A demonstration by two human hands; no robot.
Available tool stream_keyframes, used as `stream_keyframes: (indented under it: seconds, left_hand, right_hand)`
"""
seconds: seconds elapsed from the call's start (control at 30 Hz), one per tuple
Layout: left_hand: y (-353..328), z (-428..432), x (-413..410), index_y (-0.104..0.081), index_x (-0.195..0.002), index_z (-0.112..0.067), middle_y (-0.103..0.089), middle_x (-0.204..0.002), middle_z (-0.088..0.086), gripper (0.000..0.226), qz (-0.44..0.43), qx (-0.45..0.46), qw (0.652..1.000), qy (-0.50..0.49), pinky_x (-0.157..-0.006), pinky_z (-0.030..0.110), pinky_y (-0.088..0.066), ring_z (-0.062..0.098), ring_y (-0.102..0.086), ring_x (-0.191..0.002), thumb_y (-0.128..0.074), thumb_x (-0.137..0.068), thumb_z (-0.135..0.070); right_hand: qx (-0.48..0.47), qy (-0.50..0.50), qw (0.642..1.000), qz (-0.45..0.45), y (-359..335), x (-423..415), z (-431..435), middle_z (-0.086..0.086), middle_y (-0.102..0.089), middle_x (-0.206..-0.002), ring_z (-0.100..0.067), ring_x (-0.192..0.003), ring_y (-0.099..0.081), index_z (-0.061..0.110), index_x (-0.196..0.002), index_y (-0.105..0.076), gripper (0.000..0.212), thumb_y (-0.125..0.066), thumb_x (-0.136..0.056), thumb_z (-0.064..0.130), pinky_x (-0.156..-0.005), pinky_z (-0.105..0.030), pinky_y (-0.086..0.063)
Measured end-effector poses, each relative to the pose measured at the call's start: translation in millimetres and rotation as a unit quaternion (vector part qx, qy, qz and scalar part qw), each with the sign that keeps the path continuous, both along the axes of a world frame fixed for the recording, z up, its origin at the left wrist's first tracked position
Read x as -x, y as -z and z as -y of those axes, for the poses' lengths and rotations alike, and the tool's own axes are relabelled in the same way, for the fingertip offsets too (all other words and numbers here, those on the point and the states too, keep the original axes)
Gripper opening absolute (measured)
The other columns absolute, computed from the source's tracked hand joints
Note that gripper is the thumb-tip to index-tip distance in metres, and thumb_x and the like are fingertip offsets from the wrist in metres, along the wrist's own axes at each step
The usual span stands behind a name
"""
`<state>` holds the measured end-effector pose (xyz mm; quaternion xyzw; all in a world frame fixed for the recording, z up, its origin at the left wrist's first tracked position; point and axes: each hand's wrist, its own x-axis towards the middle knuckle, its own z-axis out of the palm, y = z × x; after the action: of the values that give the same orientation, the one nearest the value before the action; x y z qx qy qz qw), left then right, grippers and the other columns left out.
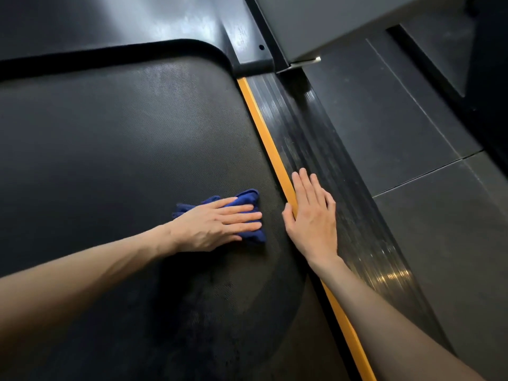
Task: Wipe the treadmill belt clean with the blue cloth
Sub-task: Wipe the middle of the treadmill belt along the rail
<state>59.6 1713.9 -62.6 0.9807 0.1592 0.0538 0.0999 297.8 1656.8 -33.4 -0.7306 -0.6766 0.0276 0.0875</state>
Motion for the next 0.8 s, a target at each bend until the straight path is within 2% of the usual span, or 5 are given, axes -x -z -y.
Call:
stream_keyframes:
  seconds: [0.1,0.23,0.47,0.63,0.8]
  left_hand:
    - [7.2,-28.4,-0.1,-0.046,-0.137,-0.016,-0.041,-0.145,0.002,0.048,0.039,-0.020,0.990,-0.131,-0.112,0.043,-0.026,0.014,-0.029,-0.139,-0.024,-0.101,-0.039]
    - [-0.3,-79.1,-7.7,-0.047,-0.136,-0.008,-0.044,-0.143,0.014,0.050,0.056,0.032,0.898,-0.436,-0.108,0.045,-0.027,0.030,-0.038,-0.135,-0.029,-0.096,-0.032]
    - [5.2,55.0,-27.2,-0.045,-0.129,-0.018,-0.056,-0.133,0.006,0.040,0.057,0.019,0.992,-0.114,-0.110,0.037,-0.022,0.020,-0.049,-0.126,-0.030,-0.098,-0.039]
    - [-0.4,81.5,-22.9,-0.050,-0.134,-0.016,-0.046,-0.143,0.002,0.042,0.024,0.049,0.980,0.191,-0.115,0.034,-0.016,0.014,-0.036,-0.135,-0.038,-0.098,-0.033]
    - [1.0,-44.7,-9.9,-0.059,-0.125,-0.008,-0.055,-0.132,0.011,0.047,0.040,-0.011,0.990,-0.137,-0.108,0.038,-0.029,0.026,-0.049,-0.126,-0.031,-0.098,-0.036]
  right_hand:
    - [0.002,-0.003,1.000,-0.001,1.4,-1.0,-1.0,-0.001,-0.021,-0.157,-0.016,-0.144,-0.016,0.018,-0.150,-0.022,0.060,-0.042,-0.095,0.033,-0.113,-0.035,-0.013]
    - [-0.004,-0.004,1.000,-0.002,3.6,-1.8,-0.7,-0.001,-0.022,-0.156,-0.016,-0.144,-0.017,0.018,-0.150,-0.024,0.059,-0.042,-0.095,0.034,-0.112,-0.034,-0.011]
    - [0.000,-0.006,1.000,-0.003,0.6,-1.3,-0.1,-0.001,-0.020,-0.157,-0.016,-0.144,-0.016,0.017,-0.150,-0.023,0.060,-0.042,-0.095,0.032,-0.113,-0.035,-0.015]
    - [0.001,-0.009,1.000,0.002,0.1,-0.7,0.3,-0.001,-0.020,-0.157,-0.016,-0.144,-0.016,0.017,-0.150,-0.022,0.059,-0.039,-0.095,0.031,-0.113,-0.036,-0.015]
    - [0.003,-0.005,1.000,0.006,0.8,-1.2,0.6,-0.001,-0.019,-0.157,-0.016,-0.145,-0.015,0.017,-0.150,-0.022,0.059,-0.041,-0.097,0.032,-0.113,-0.033,-0.011]
